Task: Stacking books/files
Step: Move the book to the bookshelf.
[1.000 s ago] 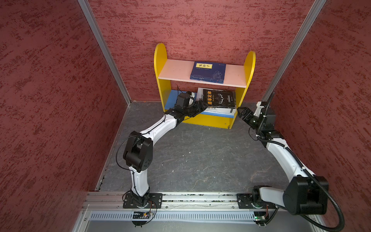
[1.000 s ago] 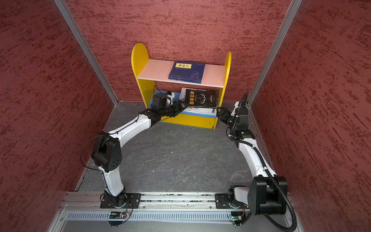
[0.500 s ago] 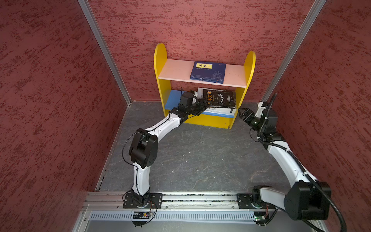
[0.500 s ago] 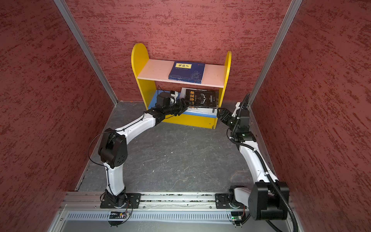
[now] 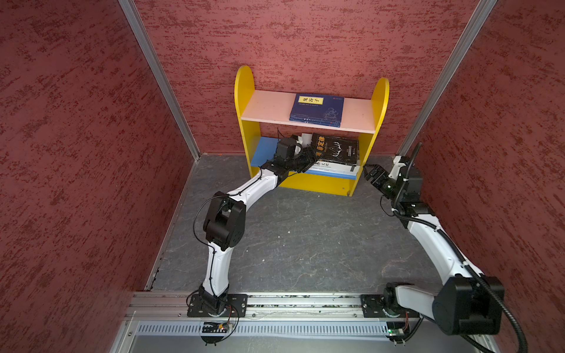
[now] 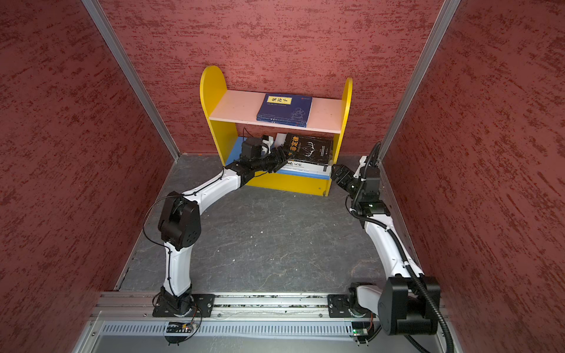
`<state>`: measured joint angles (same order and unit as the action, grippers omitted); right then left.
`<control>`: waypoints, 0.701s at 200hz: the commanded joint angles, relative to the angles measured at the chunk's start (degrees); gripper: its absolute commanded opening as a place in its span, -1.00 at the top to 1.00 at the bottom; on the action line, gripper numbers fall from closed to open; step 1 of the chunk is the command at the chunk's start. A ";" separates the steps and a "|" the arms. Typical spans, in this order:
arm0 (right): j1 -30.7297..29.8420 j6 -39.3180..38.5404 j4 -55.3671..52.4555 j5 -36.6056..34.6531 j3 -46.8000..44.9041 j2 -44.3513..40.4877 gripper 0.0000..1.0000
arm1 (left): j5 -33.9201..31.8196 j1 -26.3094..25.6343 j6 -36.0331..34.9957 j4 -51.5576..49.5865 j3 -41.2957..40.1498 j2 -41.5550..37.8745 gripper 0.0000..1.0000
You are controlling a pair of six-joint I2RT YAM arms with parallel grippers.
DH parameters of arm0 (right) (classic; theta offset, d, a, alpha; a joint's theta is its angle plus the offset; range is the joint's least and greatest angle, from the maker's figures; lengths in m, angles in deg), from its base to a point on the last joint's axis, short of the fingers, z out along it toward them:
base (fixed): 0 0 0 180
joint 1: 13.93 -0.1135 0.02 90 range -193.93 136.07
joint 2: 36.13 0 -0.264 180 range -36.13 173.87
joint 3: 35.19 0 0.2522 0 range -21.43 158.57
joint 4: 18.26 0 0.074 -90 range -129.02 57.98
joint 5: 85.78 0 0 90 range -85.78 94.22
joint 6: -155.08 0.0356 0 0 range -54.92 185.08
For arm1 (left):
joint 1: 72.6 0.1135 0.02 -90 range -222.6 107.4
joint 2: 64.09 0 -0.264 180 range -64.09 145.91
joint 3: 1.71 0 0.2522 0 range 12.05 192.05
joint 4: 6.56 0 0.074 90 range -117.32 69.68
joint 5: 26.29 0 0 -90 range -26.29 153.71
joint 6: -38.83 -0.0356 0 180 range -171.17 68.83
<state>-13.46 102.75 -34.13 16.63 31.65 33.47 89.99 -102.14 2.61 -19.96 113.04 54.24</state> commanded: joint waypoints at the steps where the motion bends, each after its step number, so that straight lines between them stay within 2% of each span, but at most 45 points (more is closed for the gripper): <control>1: 0.38 -0.29 0.16 -1.26 -0.28 -0.63 -0.86 | 0.88 -0.14 0.18 1.28 1.23 0.65 -0.42; 42: 0.29 -0.15 0.73 -0.85 -0.23 -0.02 -0.86 | 0.96 -1.20 -0.16 2.22 -2.80 -2.82 -0.45; 87: 0.34 0.26 1.57 0.43 0.18 1.26 -0.87 | 1.70 -2.52 -0.47 1.68 -3.21 -3.83 -0.50; 119: 0.31 -0.26 0.86 -0.99 -0.59 0.21 -0.97 | -3.71 -2.98 0.43 6.74 -12.53 -9.93 -0.63; 140: 0.32 -2.12 -2.47 -4.32 -0.50 -1.01 -0.98 | -8.39 -2.66 -1.00 4.90 -19.77 -16.55 -0.67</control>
<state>-13.44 102.56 -34.45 16.17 31.65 34.46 87.56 -105.02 3.00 -16.28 98.87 45.14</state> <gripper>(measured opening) 0.989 0.820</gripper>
